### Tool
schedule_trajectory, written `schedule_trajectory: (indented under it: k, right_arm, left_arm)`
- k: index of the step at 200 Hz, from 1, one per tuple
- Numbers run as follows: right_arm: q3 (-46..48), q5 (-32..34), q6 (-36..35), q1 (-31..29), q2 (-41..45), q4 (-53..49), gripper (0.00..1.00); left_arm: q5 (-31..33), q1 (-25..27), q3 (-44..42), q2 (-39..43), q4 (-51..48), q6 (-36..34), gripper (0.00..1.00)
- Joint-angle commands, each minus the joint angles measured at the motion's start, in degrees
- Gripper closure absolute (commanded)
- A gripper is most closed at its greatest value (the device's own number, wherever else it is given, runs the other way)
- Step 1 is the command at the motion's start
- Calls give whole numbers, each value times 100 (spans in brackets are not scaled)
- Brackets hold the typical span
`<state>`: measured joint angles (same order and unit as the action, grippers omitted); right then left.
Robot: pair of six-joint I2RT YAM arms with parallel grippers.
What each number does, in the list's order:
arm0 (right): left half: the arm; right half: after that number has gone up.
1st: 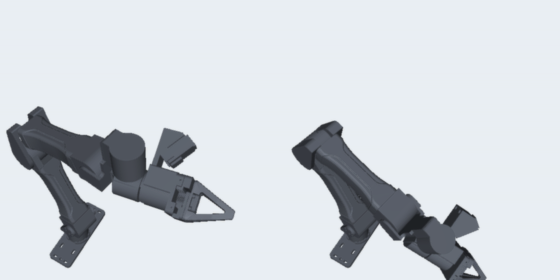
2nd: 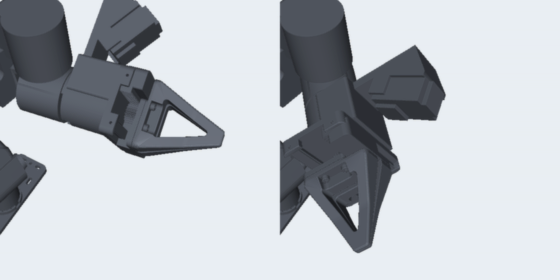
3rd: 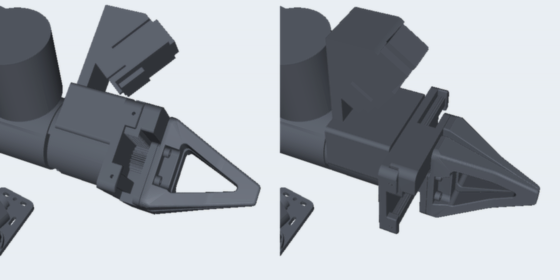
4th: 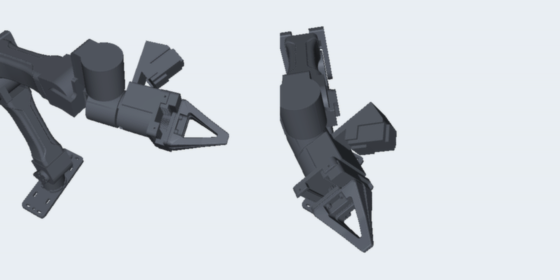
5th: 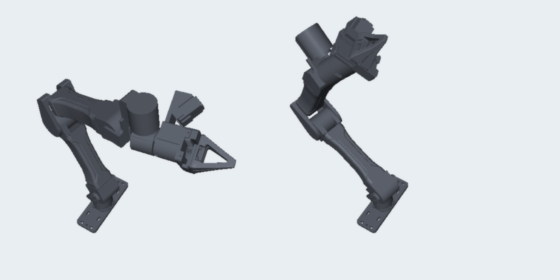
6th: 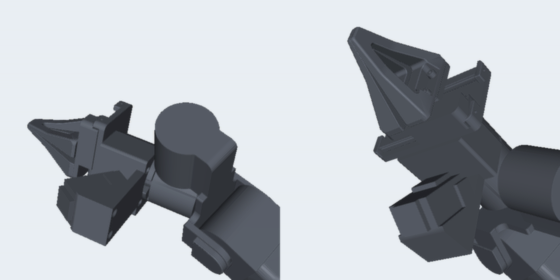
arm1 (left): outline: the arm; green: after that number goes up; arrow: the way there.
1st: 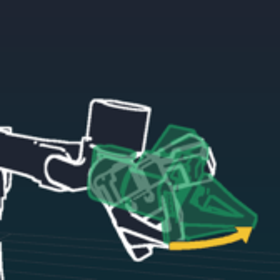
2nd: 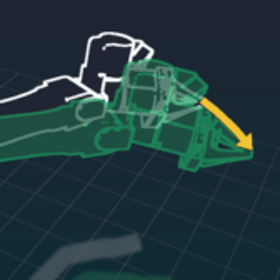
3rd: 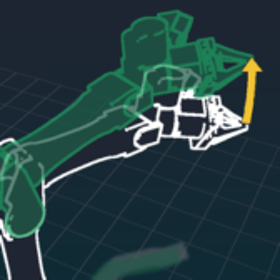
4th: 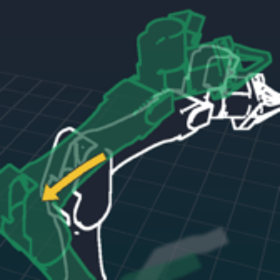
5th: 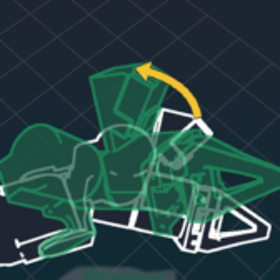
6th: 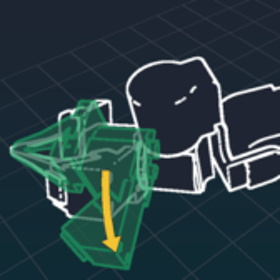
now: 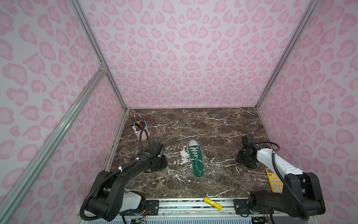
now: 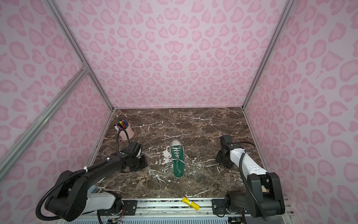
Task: Tie the shoes
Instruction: 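Close the left and right grippers on the lace ends beside the sneaker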
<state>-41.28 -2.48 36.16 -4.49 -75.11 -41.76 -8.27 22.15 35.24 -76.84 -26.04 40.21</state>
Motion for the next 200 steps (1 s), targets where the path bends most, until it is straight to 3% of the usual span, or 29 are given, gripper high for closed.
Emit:
schedule_trajectory:
  k: [1,31,56,120,124,148,200]
  right_arm:
    - [69,98,-41,-7,20,-42,47]
    - [107,122,-56,-3,100,-86,47]
    - [97,151,-114,-6,119,-120,45]
    - [92,41,-308,8,-3,-16,43]
    - [88,37,-319,8,3,-21,42]
    - [94,2,-379,14,60,-32,42]
    - [122,0,-459,49,99,-17,42]
  left_arm:
    - [364,171,224,-212,-335,-13,76]
    - [975,540,635,-349,-889,74,76]
    - [1237,692,748,-271,-1207,319,70]
    - [898,867,734,-341,-992,766,65]
    - [875,877,740,-353,-970,788,60]
    - [776,905,727,-429,-841,905,58]
    - [682,966,947,-901,-919,801,59]
